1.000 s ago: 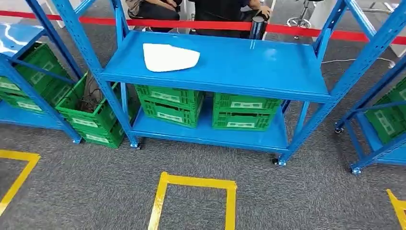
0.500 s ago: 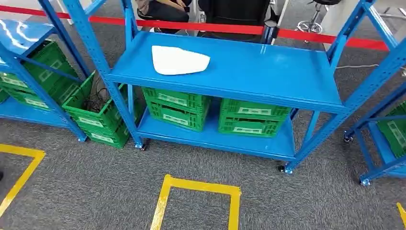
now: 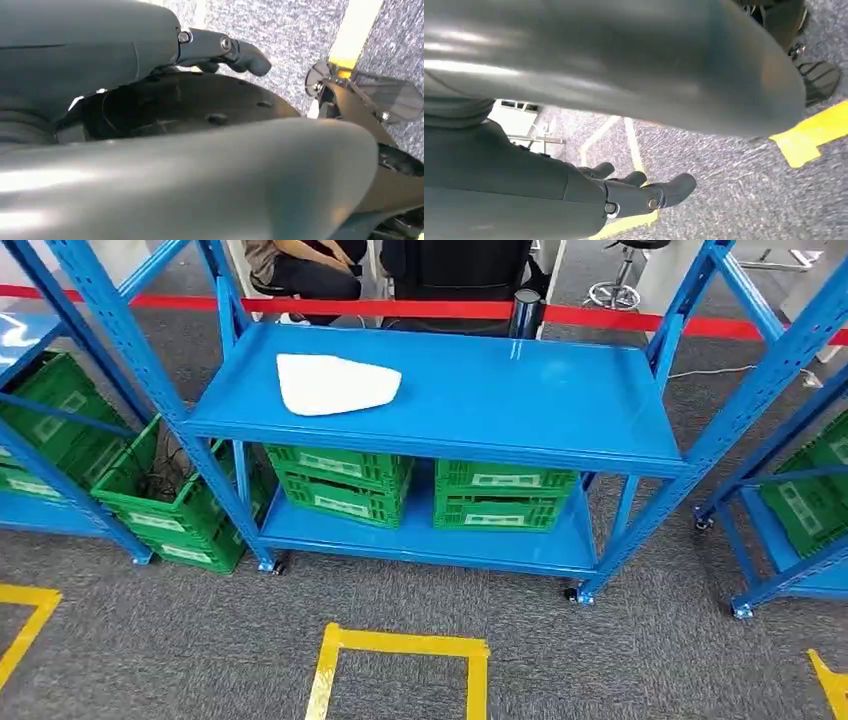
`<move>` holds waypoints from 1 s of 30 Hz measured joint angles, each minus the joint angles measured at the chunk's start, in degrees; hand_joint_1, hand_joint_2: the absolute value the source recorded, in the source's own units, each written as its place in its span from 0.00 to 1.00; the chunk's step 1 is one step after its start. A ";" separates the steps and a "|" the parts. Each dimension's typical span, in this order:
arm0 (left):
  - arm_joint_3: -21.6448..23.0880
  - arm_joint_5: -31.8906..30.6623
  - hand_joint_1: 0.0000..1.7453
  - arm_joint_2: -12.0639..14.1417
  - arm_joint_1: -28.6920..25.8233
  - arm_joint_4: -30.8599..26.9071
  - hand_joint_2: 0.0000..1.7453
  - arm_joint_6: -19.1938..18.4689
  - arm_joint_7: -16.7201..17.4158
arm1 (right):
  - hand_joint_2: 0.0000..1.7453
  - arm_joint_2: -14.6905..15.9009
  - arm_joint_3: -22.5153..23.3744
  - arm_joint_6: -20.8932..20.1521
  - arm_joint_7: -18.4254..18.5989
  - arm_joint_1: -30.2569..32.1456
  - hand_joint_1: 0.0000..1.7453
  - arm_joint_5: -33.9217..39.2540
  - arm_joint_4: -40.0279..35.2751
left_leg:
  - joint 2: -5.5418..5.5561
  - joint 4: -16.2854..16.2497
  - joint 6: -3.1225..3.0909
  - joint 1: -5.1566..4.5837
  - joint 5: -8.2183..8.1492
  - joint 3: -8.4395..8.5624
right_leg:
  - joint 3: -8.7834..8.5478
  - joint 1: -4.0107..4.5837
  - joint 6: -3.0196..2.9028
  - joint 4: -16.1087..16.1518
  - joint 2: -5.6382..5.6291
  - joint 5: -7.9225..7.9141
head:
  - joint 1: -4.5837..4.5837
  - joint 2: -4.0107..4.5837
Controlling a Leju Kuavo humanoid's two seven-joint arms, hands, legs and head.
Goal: Take the parts from the cabinet and place them on the table.
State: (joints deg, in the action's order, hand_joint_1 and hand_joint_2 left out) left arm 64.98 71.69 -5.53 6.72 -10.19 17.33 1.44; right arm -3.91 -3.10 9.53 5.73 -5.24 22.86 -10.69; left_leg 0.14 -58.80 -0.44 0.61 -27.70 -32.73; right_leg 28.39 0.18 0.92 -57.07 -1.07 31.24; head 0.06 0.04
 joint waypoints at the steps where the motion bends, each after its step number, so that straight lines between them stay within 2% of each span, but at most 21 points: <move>1: 0.00 0.00 0.00 0.00 0.00 0.00 0.00 0.00 0.02 | 0.00 0.00 -0.02 0.00 0.00 0.01 0.00 0.00 0.00 | 0.07 -0.12 -0.35 -0.17 -0.16 0.06 | -0.17 -0.19 0.30 0.27 0.02 0.05 | -0.09 0.00; 4: 0.00 0.00 0.00 -0.11 0.04 -0.04 0.00 -0.02 0.00 | 0.00 0.04 -0.02 0.00 0.00 -0.35 0.00 0.00 -0.02 | 0.05 0.86 -1.05 0.44 -0.09 0.79 | 0.22 -0.27 1.30 -1.82 0.32 1.55 | -0.48 0.00; 7: 0.00 -0.02 0.00 -0.17 -0.04 -0.04 0.00 0.02 -0.13 | 0.00 0.04 -0.02 -0.57 0.07 -0.24 0.00 0.00 0.00 | -0.12 0.86 -1.63 0.34 -0.71 1.07 | 8.07 -0.75 2.06 -15.12 0.46 6.78 | -1.51 0.00; 8: 0.00 -0.02 0.00 -0.17 -0.07 -0.02 0.00 0.00 -0.13 | 0.00 0.04 -0.02 -0.63 0.20 -0.18 0.00 0.00 0.00 | -0.08 0.86 -1.63 0.32 -0.97 1.27 | 10.22 -0.85 2.17 -18.07 0.47 6.99 | -1.64 0.00; 9: 0.00 -0.02 0.00 -0.18 -0.11 -0.02 0.00 0.00 -0.13 | 0.00 0.04 -0.02 -0.70 0.22 -0.13 0.00 0.00 0.00 | 0.02 0.86 -1.61 0.32 -1.25 1.62 | 11.06 -0.93 2.21 -18.24 0.47 5.70 | -1.77 0.00; 10: 0.00 -0.02 0.00 -0.17 -0.14 -0.02 0.00 0.02 -0.13 | 0.00 0.04 -0.04 -0.77 0.28 -0.01 0.00 0.00 0.00 | 0.13 0.86 -1.53 0.32 -1.64 2.18 | 10.53 -0.96 2.18 -15.50 0.49 2.83 | -1.94 0.00; 12: 0.00 0.00 0.00 -0.20 -0.25 -0.02 0.00 0.02 -0.11 | 0.00 0.04 -0.02 -0.77 0.28 0.04 0.00 0.00 0.00 | 0.19 0.87 -1.26 0.33 -2.43 3.45 | 7.08 -0.94 1.78 -5.56 0.57 -3.76 | -2.53 0.00; 13: 0.00 -0.02 0.00 -0.22 -0.40 -0.02 0.00 0.00 -0.09 | 0.00 0.07 -0.02 -0.92 0.37 0.09 0.00 0.00 0.02 | 0.09 0.97 -0.98 0.38 -2.79 2.73 | 5.83 -0.82 1.40 -2.10 0.75 -4.66 | -2.80 0.00; 14: 0.00 -0.04 0.00 -0.22 -0.36 -0.02 0.00 0.00 -0.09 | 0.00 0.04 -0.04 -1.64 0.81 -0.07 0.00 0.00 0.04 | 0.04 0.90 -0.52 -0.01 -3.24 3.09 | 5.06 -0.36 1.09 -1.54 0.84 -3.83 | -2.77 0.00; 17: 0.02 -0.20 0.00 -0.22 -0.38 0.00 0.00 -0.04 0.15 | 0.00 0.07 -0.24 -2.71 1.66 -0.09 0.00 0.00 0.04 | -0.04 1.51 0.30 0.41 -3.31 3.85 | 4.52 0.08 -0.09 -1.56 0.63 -3.75 | -2.49 0.00; 18: 0.02 -0.17 0.00 -0.20 -0.36 0.00 0.00 -0.07 0.31 | 0.00 0.07 -0.39 -2.71 1.92 -0.16 0.00 0.00 0.02 | -0.03 1.50 0.64 0.37 -3.59 4.65 | 3.77 -0.38 -0.47 -0.49 0.64 -4.04 | -2.47 0.00; 19: 0.02 -0.20 0.00 -0.18 -0.40 0.04 0.00 -0.09 0.41 | 0.00 0.07 -0.50 -2.60 2.05 -0.11 0.00 0.00 0.02 | -0.04 0.45 0.71 0.35 -4.11 4.05 | 3.00 -0.49 -0.71 0.06 0.66 -4.05 | -2.30 0.00; 20: 0.02 -0.17 0.00 -0.15 -0.36 0.04 0.00 -0.15 0.39 | 0.00 0.07 -0.52 -2.34 2.23 -0.06 0.00 0.00 0.02 | -0.02 -2.53 0.81 0.28 -5.44 2.49 | 2.68 -0.49 -1.08 0.25 0.71 -3.93 | -1.79 0.00; 22: 0.02 -0.15 0.00 -0.11 -0.16 0.02 0.00 -0.24 0.39 | 0.00 0.07 -0.70 -2.14 2.64 -0.08 0.00 0.11 0.02 | -0.02 -11.69 0.96 0.28 -8.50 -3.12 | 2.51 -0.41 -1.43 0.24 0.75 -3.62 | -0.98 0.00; 23: 0.02 -0.11 0.00 -0.13 -0.11 0.02 0.00 -0.35 0.37 | 0.00 0.07 -0.90 -2.12 2.67 -0.09 0.00 0.15 0.02 | -0.01 -15.47 1.02 0.27 -8.96 -5.87 | 2.33 -0.34 -1.54 0.24 0.71 -3.35 | -0.83 0.00; 24: 0.00 -0.04 0.00 -0.11 -0.09 0.02 0.00 -0.39 0.31 | 0.00 0.07 -1.03 -2.10 2.69 -0.09 0.00 0.18 0.02 | -0.02 -16.33 0.96 0.27 -8.00 -7.18 | 1.98 -0.32 -1.56 0.23 0.65 -3.09 | -0.59 0.00; 26: 0.02 -0.04 0.00 -0.11 0.00 0.02 0.00 -0.48 0.17 | 0.00 0.07 -1.09 -2.03 2.78 -0.01 0.00 0.26 0.02 | -0.02 -11.08 0.71 0.27 -2.95 -5.95 | 0.98 -0.31 -1.38 0.22 0.42 -2.43 | -0.15 0.00; 27: 0.02 -0.04 0.00 -0.07 0.01 0.02 0.00 -0.48 0.18 | 0.00 0.07 -1.16 -1.99 2.80 -0.01 0.00 0.28 0.02 | -0.02 -5.63 0.45 0.26 0.44 -3.79 | 0.29 -0.31 -1.20 0.15 0.34 -1.95 | 0.09 0.00; 28: 0.02 -0.04 0.00 -0.02 -0.03 0.02 0.00 -0.48 0.18 | 0.00 0.04 -1.25 -1.99 2.80 0.01 0.00 0.28 0.02 | -0.02 -1.99 0.21 0.20 2.21 -2.34 | 0.21 -0.31 -0.96 0.11 0.31 -1.52 | 0.35 0.00; 29: 0.02 -0.02 0.00 0.00 -0.01 0.00 0.00 -0.48 0.20 | 0.00 0.04 -1.35 -1.97 2.82 0.01 0.00 0.28 0.02 | 0.01 -0.29 0.20 -0.02 0.87 -1.34 | 0.76 0.22 -0.45 -0.33 0.27 -0.63 | 0.55 0.00; 30: 0.02 -0.02 0.00 0.02 0.01 0.00 0.00 -0.48 0.18 | 0.00 0.04 -1.42 -1.97 2.82 0.03 0.00 0.28 0.00 | -0.01 -0.20 -0.01 0.00 0.34 -0.44 | 0.71 0.08 -0.13 -0.26 0.17 -0.30 | 0.57 0.00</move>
State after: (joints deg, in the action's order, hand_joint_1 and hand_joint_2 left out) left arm 65.00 71.67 -5.51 6.73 -10.19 16.85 1.62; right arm -3.87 -4.52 7.56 8.55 -5.20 23.15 -10.69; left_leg 0.14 -59.00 -0.45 0.61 -27.36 -33.17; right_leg 29.09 0.26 0.79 -57.33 -0.89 30.94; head 0.63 0.04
